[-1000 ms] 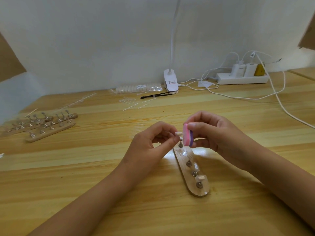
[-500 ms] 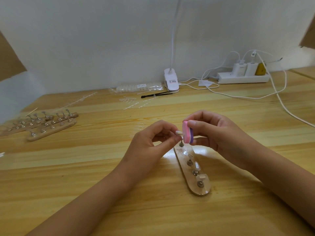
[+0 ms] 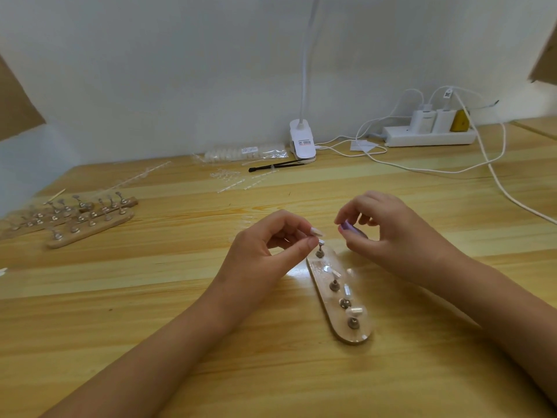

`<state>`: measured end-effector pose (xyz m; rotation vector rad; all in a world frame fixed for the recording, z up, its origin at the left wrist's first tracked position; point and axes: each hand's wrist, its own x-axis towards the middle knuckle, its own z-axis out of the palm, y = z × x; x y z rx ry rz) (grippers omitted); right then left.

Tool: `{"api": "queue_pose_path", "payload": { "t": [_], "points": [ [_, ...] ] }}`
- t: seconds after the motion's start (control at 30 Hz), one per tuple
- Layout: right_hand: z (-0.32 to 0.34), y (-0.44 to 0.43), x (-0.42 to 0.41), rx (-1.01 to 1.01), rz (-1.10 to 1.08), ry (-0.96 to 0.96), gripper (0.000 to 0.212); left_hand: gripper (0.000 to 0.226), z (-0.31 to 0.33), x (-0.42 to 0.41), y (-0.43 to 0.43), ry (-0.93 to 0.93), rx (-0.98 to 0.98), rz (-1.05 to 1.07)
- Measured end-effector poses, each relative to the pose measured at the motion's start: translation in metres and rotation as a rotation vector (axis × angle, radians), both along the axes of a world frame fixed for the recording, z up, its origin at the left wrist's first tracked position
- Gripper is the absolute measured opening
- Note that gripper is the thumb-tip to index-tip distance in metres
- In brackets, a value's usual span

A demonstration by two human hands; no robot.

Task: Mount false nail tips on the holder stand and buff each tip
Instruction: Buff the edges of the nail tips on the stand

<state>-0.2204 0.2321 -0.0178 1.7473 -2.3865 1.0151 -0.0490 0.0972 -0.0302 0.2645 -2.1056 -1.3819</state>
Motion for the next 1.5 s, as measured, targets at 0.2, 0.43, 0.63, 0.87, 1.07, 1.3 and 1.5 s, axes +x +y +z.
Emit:
{"api": "queue_pose_path", "payload": {
  "t": [0.2, 0.43, 0.63, 0.87, 1.07, 1.3, 1.5],
  "points": [
    [0.001, 0.0, 0.004, -0.089, 0.049, -0.056, 0.015, 0.009, 0.001, 0.001, -0.002, -0.014, 0.001, 0.011],
    [0.004, 0.0, 0.023, -0.276, 0.288, -0.18, 0.021, 0.011, 0.0, 0.0, -0.001, -0.027, -0.025, 0.011],
    [0.0, -0.001, 0.023, -0.266, 0.304, -0.209, 0.015, 0.008, 0.0, 0.0, -0.001, -0.053, -0.038, 0.016],
    [0.004, 0.0, 0.022, -0.259, 0.301, -0.145, 0.011, 0.008, 0.002, 0.001, 0.0, -0.05, -0.059, 0.025],
    [0.006, 0.002, 0.022, -0.233, 0.322, -0.085, 0.011, 0.007, 0.004, 0.003, 0.001, -0.069, -0.097, 0.017],
    [0.005, 0.002, 0.022, -0.226, 0.323, 0.026, 0.009, 0.008, 0.004, 0.003, 0.001, -0.084, -0.109, 0.032],
    [0.007, 0.001, 0.02, -0.234, 0.337, -0.029, 0.01, 0.015, 0.005, 0.002, 0.001, -0.055, -0.192, 0.028]
  ]
}}
